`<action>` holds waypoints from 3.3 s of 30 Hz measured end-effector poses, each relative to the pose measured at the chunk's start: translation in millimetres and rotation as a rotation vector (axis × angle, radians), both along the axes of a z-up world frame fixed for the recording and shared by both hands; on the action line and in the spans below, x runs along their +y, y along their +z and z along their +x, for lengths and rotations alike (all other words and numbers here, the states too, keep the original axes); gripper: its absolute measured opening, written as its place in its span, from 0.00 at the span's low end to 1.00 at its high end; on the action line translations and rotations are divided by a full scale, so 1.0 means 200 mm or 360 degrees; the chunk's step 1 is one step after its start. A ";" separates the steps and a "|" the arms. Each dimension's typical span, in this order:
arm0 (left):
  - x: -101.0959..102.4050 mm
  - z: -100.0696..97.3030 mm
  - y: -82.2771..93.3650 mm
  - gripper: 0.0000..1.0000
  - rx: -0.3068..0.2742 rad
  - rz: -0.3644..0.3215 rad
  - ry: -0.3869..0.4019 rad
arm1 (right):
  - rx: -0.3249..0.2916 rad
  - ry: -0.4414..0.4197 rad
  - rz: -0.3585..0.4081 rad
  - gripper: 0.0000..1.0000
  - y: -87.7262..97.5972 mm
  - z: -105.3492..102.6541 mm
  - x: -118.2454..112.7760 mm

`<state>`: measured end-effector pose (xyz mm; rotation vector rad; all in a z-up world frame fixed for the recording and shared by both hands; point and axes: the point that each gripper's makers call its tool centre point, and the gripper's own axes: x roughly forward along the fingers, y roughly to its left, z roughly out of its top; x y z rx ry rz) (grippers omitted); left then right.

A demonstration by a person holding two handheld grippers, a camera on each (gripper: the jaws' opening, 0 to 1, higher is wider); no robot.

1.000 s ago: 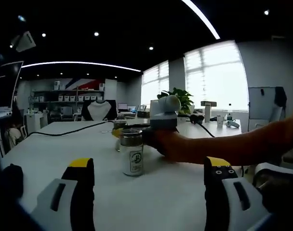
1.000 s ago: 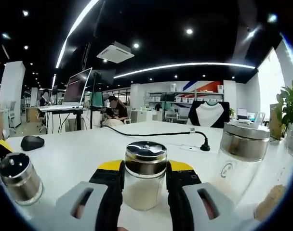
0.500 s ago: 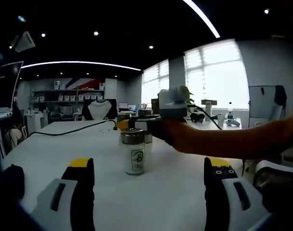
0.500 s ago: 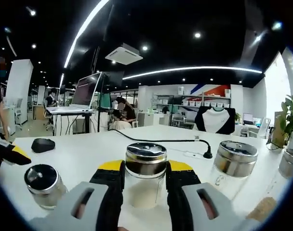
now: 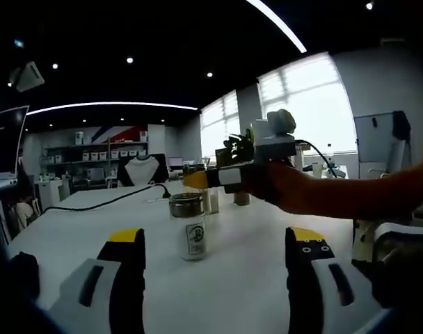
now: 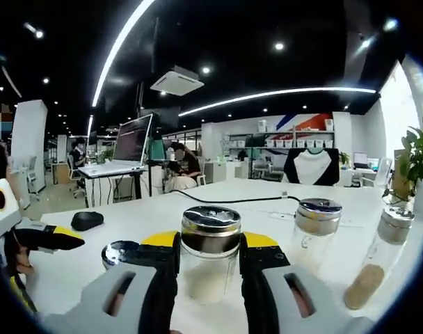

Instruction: Rotate the seasoning bottle until the label or dispensing opening points toward the visible target arrow and the bottle remains upright within the marked orientation range

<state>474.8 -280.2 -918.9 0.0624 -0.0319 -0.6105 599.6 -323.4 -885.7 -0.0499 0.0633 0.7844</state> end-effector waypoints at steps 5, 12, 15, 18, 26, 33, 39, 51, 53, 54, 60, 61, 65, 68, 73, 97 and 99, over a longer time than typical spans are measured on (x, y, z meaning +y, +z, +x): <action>-0.01 -0.01 0.01 0.82 -0.0022 -0.0008 0.0005 | 0.0008 0.0017 0.0060 0.31 0.04 -0.11 -0.04; -0.03 -0.03 0.08 0.63 -0.0135 -0.0084 -0.0032 | 0.0041 0.0074 0.0135 0.31 0.06 -0.27 -0.06; -0.07 -0.04 0.08 0.61 -0.0159 -0.0068 -0.0052 | 0.0060 0.0109 0.0173 0.31 0.07 -0.33 -0.06; -0.11 -0.05 0.06 0.60 -0.0140 -0.0043 -0.0090 | 0.0070 0.0149 0.0198 0.31 0.08 -0.39 -0.06; -0.22 -0.08 0.03 0.42 -0.0183 0.0103 -0.0155 | 0.0056 0.0225 0.0223 0.31 0.05 -0.58 -0.04; -0.25 -0.07 0.01 0.44 -0.0164 0.0147 -0.0154 | 0.0000 0.0250 0.0221 0.31 0.05 -0.68 -0.02; -0.30 -0.09 0.00 0.44 -0.0151 0.0146 -0.0171 | -0.0019 0.0261 0.0249 0.31 0.06 -0.73 -0.01; -0.31 -0.16 0.04 0.35 -0.0115 0.0104 -0.0334 | -0.0136 0.0460 0.0222 0.32 0.07 -0.84 0.01; -0.31 -0.17 0.05 0.35 -0.0119 0.0104 -0.0379 | -0.0144 0.0518 0.0211 0.32 0.08 -0.86 0.02; -0.31 -0.19 0.06 0.35 -0.0117 0.0093 -0.0413 | -0.0153 0.0573 0.0205 0.32 0.09 -0.88 0.02; -0.35 -0.31 0.11 0.35 -0.0058 -0.0113 -0.0730 | -0.0062 0.0808 0.0349 0.32 0.15 -0.97 0.00; -0.35 -0.32 0.12 0.35 -0.0041 -0.0141 -0.0760 | -0.0039 0.0851 0.0387 0.32 0.16 -0.98 -0.01; -0.35 -0.33 0.12 0.35 0.0003 -0.0195 -0.0816 | 0.0030 0.0880 0.0429 0.32 0.16 -0.98 -0.03; -0.36 -0.36 0.12 0.34 0.0054 -0.0264 -0.0886 | 0.0055 0.0933 0.0445 0.32 0.16 -1.00 -0.02; -0.37 -0.40 0.14 0.34 0.0164 -0.0459 -0.1030 | 0.0150 0.1029 0.0549 0.32 0.17 -1.03 -0.04; -0.44 -0.27 0.07 0.36 -0.0002 -0.0104 -0.0614 | -0.0067 0.0489 0.0278 0.32 0.14 -0.90 -0.06; -0.45 -0.25 0.07 0.37 -0.0037 -0.0050 -0.0534 | -0.0125 0.0419 0.0245 0.32 0.14 -0.89 -0.06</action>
